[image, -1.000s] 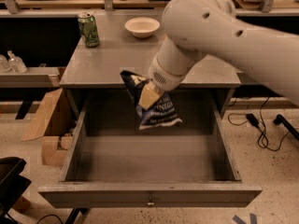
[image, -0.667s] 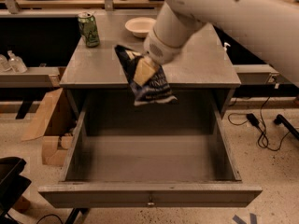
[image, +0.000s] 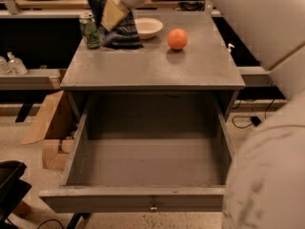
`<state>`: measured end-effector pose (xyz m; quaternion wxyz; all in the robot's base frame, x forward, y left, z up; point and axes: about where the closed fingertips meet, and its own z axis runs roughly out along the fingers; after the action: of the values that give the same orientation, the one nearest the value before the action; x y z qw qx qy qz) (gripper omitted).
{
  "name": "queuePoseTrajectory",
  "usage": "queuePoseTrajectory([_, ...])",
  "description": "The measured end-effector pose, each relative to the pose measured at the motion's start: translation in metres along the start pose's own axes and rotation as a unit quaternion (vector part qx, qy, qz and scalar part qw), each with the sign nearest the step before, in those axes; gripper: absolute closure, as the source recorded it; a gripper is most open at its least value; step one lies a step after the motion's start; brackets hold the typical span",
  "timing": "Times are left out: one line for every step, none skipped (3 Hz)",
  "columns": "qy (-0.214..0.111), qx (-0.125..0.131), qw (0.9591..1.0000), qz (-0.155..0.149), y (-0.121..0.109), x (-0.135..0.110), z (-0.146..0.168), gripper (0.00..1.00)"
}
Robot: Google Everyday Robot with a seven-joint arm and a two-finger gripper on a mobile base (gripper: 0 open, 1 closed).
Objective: Pick blue chip bag from top drawer and place on counter
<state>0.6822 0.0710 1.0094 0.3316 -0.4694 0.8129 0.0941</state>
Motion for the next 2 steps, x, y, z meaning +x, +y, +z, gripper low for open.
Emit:
queuePoseTrajectory([-0.045,0.013,0.9989,-0.004,-0.008,-0.056,0.008,1.00])
queuePoseTrajectory([-0.065,0.018,0.9973,0.029,-0.028,-0.068,0.053,1.00])
